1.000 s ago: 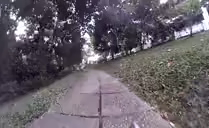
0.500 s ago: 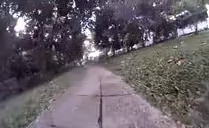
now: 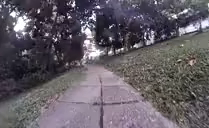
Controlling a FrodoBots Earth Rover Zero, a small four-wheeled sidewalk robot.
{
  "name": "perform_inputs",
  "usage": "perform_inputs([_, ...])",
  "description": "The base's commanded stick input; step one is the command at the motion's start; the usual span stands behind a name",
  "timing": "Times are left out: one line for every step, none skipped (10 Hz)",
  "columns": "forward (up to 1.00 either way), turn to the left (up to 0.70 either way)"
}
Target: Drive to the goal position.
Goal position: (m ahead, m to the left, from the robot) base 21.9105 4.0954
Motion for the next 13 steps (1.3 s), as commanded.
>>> perform_inputs([0.7, 0.01])
perform_inputs([0.7, 0.01])
perform_inputs([0.7, 0.01])
perform_inputs([0.7, 0.01])
perform_inputs([0.7, 0.01])
perform_inputs([0.7, 0.01])
perform_inputs([0.7, 0.01])
perform_inputs([0.7, 0.01])
perform_inputs([0.7, 0.01])
perform_inputs([0.7, 0.01])
perform_inputs([0.7, 0.01])
perform_inputs([0.7, 0.01])
perform_inputs([0.7, 0.01])
